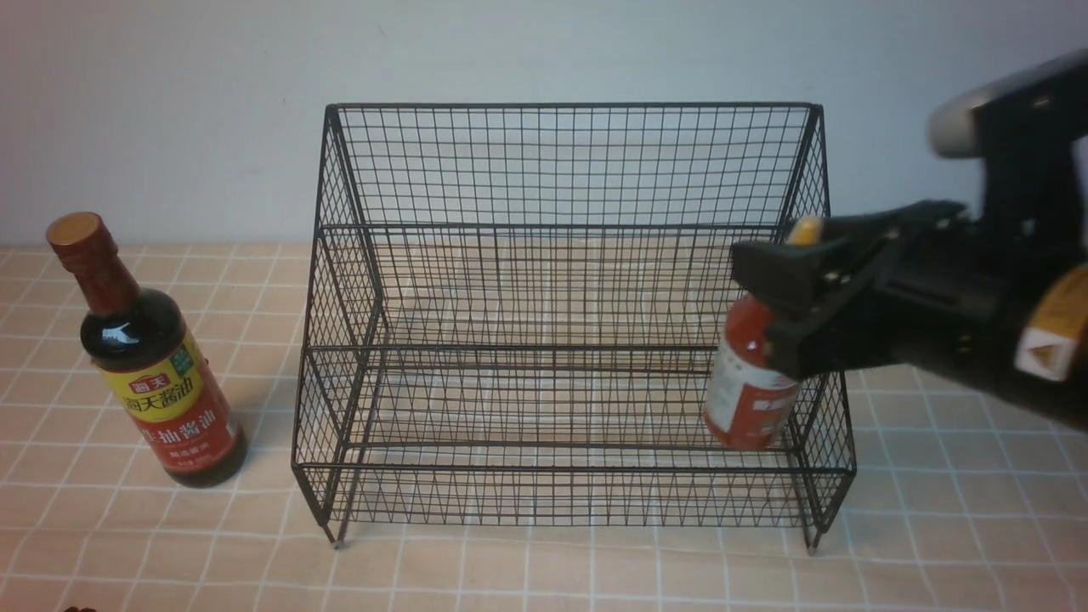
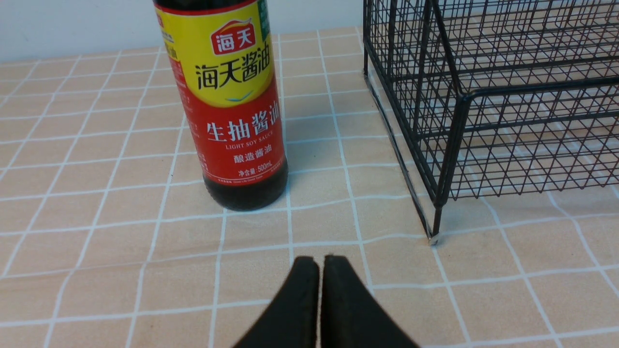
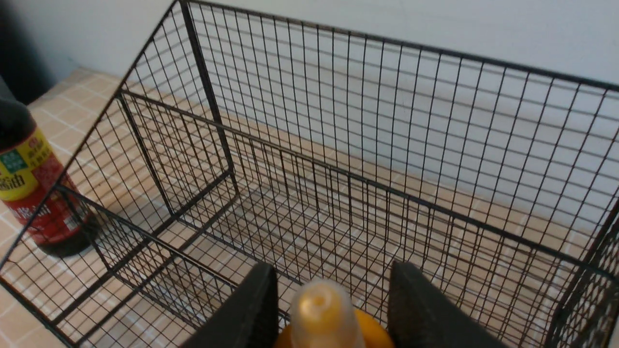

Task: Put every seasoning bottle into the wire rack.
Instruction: Use the right arm to put the condiment bottle back on the shelf

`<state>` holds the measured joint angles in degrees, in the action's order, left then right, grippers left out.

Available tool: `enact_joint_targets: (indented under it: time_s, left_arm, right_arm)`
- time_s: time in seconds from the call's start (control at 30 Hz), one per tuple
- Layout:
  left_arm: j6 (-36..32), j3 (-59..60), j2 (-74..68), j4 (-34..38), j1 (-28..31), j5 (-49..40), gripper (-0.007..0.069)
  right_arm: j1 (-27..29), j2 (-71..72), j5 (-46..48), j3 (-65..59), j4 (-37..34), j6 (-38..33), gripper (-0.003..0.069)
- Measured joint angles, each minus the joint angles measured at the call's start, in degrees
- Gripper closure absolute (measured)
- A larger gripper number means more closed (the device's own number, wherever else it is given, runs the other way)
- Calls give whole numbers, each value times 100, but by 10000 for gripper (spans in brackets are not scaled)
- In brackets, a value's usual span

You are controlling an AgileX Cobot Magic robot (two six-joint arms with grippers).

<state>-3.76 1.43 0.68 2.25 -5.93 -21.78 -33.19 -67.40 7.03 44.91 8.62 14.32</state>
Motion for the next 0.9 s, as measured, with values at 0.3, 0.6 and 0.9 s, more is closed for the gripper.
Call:
enact_joint_targets:
  time_s: [0.3,0.6,0.9]
  left_arm:
    - [0,0,0,0,0,0,631]
    - [0,0,0,0,0,0,631]
    - [0,0,0,0,0,0,631]
  right_arm:
    - [0,-816,-25,0,-101,0,383]
    - [0,-1128,346,36,-188,50,361]
    - [0,-670,719,47,-192,110,174]
